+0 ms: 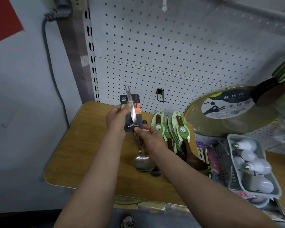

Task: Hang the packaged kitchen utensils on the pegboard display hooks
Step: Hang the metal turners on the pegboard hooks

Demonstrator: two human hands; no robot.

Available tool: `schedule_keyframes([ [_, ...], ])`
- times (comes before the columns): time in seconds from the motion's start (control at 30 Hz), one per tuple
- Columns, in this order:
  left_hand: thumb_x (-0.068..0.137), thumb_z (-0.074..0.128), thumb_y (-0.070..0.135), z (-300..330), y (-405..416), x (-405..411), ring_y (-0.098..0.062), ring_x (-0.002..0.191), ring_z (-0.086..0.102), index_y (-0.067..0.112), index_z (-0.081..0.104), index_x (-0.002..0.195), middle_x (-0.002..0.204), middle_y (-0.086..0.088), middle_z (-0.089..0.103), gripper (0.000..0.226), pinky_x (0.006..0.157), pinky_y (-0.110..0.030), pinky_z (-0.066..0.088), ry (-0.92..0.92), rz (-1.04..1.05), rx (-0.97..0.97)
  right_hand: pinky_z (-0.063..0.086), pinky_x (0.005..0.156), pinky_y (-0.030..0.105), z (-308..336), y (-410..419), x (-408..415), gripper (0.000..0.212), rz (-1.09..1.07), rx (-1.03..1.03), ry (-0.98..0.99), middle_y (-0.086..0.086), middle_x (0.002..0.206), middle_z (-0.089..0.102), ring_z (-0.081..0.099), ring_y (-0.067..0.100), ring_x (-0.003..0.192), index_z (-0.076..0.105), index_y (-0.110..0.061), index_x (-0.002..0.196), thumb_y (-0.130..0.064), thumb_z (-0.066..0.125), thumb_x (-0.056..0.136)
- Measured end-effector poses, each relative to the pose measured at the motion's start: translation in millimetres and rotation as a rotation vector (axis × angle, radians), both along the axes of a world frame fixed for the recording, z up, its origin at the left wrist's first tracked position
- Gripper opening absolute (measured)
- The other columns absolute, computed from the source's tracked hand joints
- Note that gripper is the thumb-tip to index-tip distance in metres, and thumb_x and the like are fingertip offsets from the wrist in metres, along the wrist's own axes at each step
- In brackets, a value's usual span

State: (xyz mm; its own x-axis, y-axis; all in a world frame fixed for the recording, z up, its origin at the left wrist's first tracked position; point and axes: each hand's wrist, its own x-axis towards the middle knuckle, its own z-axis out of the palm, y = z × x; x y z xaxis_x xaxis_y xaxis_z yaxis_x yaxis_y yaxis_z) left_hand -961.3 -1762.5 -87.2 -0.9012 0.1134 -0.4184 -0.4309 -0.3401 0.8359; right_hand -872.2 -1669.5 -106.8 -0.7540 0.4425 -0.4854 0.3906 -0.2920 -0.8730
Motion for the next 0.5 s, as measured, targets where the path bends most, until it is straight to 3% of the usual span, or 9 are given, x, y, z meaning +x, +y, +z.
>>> schedule_keyframes([
  [0.13, 0.084, 0.081, 0.022, -1, -6, 3, -0.026, 0.075, 0.072, 0.015, 0.071, 0.088, 0.087, -0.009, 0.076, 0.014, 0.069, -0.042, 0.061, -0.01, -0.018, -0.032, 0.056, 0.084, 0.037, 3, -6, 8, 0.025, 0.046, 0.003, 0.007, 0.004, 0.091, 0.074, 0.069, 0.017, 0.084, 0.07, -0.015, 0.11, -0.017, 0.079, 0.087],
  [0.23, 0.084, 0.081, 0.023, 2, -8, 11, -0.024, 0.072, 0.073, 0.016, 0.069, 0.09, 0.086, -0.007, 0.077, 0.015, 0.063, -0.039, 0.061, -0.018, -0.045, -0.039, 0.057, 0.084, 0.037, 3, -7, 18, 0.014, 0.076, -0.001, 0.012, -0.001, 0.082, 0.074, 0.069, 0.017, 0.084, 0.071, -0.021, 0.099, -0.016, 0.078, 0.088],
  [0.4, 0.085, 0.08, 0.023, 9, 1, 33, -0.025, 0.074, 0.074, 0.013, 0.07, 0.102, 0.093, -0.009, 0.078, 0.023, 0.057, -0.039, 0.062, -0.022, -0.083, -0.064, 0.048, 0.06, 0.022, 7, 3, 42, 0.015, 0.056, -0.011, 0.032, -0.004, 0.08, 0.073, 0.066, 0.01, 0.075, 0.069, -0.026, 0.093, -0.015, 0.077, 0.089],
  [0.5, 0.087, 0.079, 0.021, 16, 15, 54, -0.027, 0.075, 0.074, 0.014, 0.071, 0.097, 0.093, -0.011, 0.078, 0.015, 0.063, -0.043, 0.062, -0.008, -0.115, -0.064, 0.051, 0.07, 0.026, 12, 14, 64, 0.018, 0.022, -0.036, 0.047, -0.004, 0.082, 0.073, 0.068, 0.011, 0.078, 0.067, -0.025, 0.098, -0.014, 0.078, 0.088],
])
